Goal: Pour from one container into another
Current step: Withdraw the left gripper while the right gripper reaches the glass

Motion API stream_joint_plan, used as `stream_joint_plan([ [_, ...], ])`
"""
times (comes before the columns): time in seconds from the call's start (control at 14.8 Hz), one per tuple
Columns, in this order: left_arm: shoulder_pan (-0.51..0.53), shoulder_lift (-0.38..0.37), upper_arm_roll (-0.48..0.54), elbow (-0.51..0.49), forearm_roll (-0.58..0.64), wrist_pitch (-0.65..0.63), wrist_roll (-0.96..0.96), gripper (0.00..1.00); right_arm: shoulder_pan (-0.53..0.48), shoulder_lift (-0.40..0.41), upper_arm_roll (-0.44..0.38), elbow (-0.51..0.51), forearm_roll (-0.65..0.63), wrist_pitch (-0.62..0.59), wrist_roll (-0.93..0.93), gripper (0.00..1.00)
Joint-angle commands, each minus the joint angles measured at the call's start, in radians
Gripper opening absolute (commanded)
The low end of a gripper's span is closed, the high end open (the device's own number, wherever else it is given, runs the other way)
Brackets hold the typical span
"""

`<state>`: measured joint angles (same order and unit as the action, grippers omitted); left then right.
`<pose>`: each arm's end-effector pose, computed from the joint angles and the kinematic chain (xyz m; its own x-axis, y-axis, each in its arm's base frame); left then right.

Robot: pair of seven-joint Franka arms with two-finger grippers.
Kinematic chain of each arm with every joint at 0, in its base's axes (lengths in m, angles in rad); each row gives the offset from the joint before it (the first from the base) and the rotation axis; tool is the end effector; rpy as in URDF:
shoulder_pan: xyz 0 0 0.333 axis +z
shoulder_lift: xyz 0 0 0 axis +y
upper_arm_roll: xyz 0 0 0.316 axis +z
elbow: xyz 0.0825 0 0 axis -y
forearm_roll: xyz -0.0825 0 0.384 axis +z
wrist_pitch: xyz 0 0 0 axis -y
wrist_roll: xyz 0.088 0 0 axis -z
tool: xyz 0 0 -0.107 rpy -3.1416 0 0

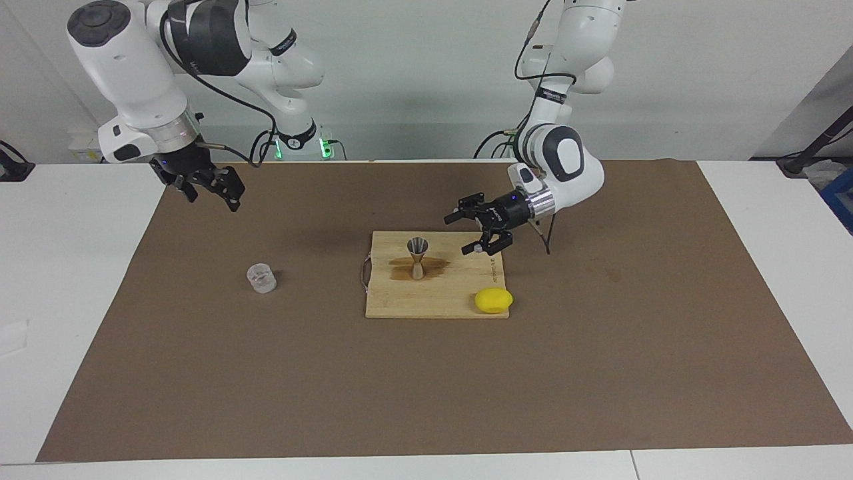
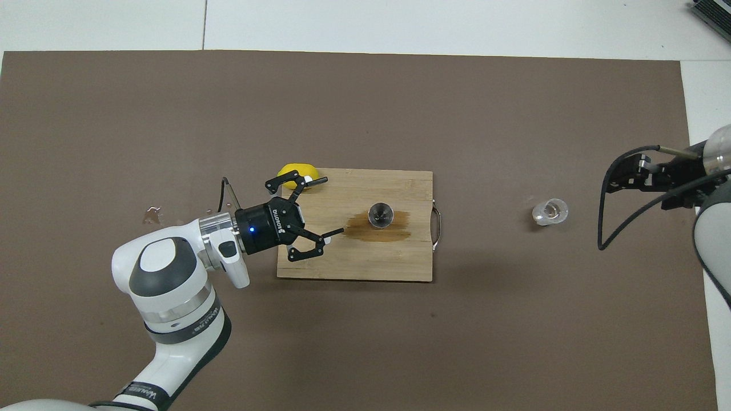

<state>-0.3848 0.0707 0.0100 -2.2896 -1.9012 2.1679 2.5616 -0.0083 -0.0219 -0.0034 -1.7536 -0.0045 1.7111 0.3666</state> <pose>0.4855 -0.2307 0.3423 -0.1080 -0.2452 0.9634 -0.9597 -0.2271 -0.1654 0.5536 -0.0069 0.5619 0.9294 -0.3687 -0.0177 -0.3686 -0.9295 0.0115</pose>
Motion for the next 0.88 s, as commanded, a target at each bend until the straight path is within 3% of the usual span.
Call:
stream_joint_plan([
  [0.0, 0.084, -0.060, -0.002, -0.028, 0.179, -0.036, 0.014, 1.00, -0.051, -0.003, 0.005, -0.084, 0.079, 0.109, 0.168, 0.92],
  [0.2, 0.188, -0.071, -0.001, -0.008, 0.377, -0.115, 0.012, 1.00, -0.131, 0.081, 0.003, -0.106, 0.254, 0.163, 0.310, 0.94],
  [0.81, 0.526, -0.062, -0.001, 0.110, 0.966, -0.400, 0.011, 1.00, -0.237, 0.335, 0.005, -0.092, 0.497, 0.249, 0.471, 0.99],
])
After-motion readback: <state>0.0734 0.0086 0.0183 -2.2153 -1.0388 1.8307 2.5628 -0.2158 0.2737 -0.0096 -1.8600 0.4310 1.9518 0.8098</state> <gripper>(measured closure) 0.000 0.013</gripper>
